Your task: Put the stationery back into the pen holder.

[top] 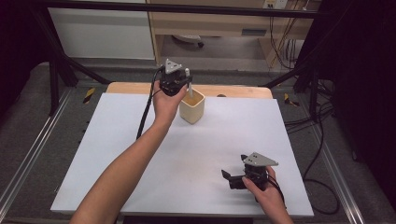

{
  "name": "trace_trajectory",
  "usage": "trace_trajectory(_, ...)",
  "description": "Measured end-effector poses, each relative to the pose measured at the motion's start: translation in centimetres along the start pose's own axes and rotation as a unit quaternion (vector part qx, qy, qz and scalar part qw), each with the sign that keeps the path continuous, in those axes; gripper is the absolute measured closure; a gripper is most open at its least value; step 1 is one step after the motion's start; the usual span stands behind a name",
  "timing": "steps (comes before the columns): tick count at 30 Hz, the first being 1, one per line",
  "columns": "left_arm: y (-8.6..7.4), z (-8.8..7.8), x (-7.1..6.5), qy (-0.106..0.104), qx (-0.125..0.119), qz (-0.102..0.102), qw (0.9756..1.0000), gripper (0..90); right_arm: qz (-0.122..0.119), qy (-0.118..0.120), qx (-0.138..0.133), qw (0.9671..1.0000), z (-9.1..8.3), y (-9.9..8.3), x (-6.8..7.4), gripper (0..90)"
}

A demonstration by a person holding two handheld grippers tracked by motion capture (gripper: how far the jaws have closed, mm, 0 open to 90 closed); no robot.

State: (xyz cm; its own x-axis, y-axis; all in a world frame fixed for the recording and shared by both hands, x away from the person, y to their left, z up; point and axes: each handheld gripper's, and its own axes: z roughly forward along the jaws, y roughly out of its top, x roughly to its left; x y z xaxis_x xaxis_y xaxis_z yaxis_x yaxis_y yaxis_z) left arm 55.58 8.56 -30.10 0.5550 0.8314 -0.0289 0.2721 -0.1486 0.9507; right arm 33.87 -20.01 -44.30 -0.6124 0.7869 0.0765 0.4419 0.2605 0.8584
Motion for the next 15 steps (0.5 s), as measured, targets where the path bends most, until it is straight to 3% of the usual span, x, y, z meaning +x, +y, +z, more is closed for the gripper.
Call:
trace_trajectory(11,-0.39,0.67,-0.82,0.000,0.007,0.021,0.9998,78.6,-0.001,-0.001,-0.001,1.0000,-0.01,0.02,-0.13,3.3)
trace_trajectory(15,-0.73,1.02,-0.92,-0.007,0.013,0.019,0.9997,78.6,-0.003,-0.001,0.000,1.0000,0.05,0.05,0.01,3.4)
